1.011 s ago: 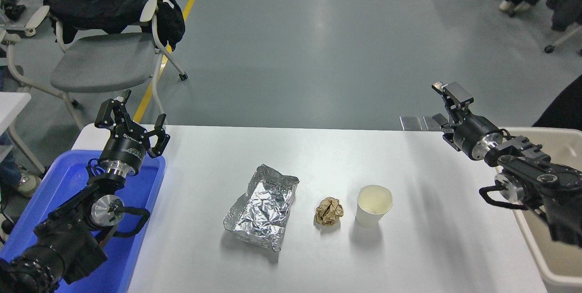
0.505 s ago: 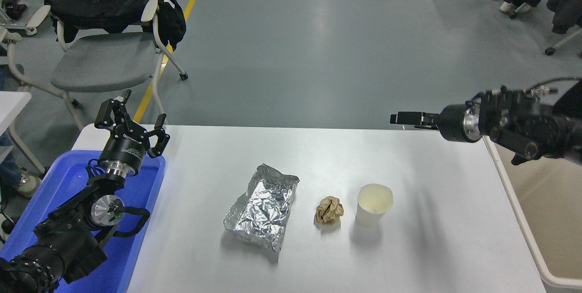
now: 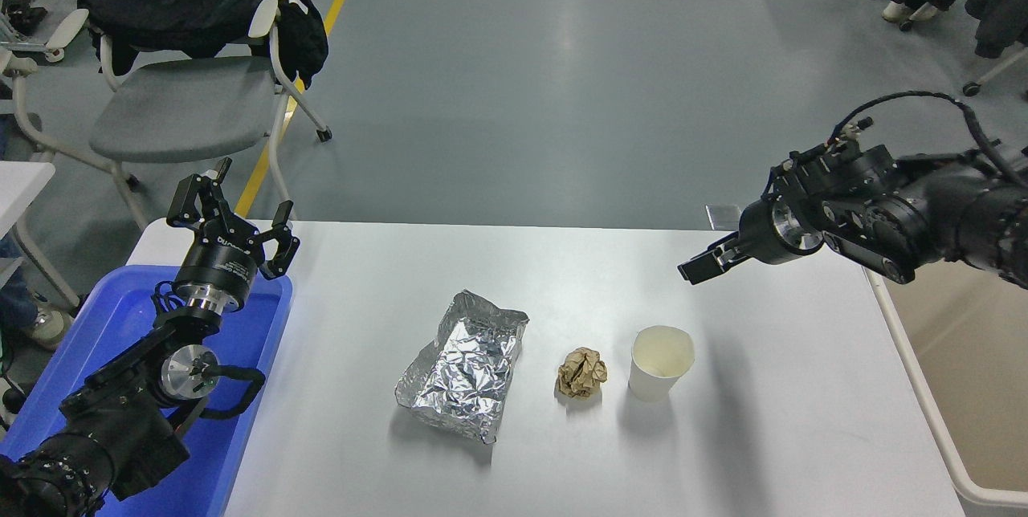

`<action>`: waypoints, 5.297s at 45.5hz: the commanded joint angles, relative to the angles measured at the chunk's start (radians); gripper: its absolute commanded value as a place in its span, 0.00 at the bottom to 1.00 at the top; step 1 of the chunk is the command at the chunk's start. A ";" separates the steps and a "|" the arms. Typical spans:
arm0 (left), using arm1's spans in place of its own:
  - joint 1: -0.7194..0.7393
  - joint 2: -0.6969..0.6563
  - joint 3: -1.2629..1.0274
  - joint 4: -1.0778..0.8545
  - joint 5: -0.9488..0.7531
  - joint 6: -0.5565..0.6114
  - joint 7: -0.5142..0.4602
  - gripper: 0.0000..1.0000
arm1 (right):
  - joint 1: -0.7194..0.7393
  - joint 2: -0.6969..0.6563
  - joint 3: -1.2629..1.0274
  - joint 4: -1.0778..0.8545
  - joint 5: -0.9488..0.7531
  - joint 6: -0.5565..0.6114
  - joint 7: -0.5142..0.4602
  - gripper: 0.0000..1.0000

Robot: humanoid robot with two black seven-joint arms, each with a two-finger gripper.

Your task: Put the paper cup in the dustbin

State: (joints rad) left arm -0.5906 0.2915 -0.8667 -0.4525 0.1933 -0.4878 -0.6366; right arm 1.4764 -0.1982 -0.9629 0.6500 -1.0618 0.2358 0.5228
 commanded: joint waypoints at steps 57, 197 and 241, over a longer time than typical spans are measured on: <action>0.000 0.000 0.000 0.000 0.000 0.000 0.000 1.00 | -0.117 0.059 -0.028 0.005 -0.024 0.028 0.003 0.45; 0.000 0.000 0.000 0.000 0.000 0.000 0.000 1.00 | -0.436 -0.198 0.707 -0.719 0.904 -0.088 -0.408 0.00; 0.000 0.000 0.000 0.000 0.000 0.000 0.000 1.00 | -0.777 -0.230 0.872 -0.714 0.938 -0.366 -0.478 0.00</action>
State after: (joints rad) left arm -0.5905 0.2914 -0.8667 -0.4524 0.1931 -0.4878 -0.6366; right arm 0.7752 -0.4351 -0.1193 -0.0700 -0.1282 -0.1035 0.0485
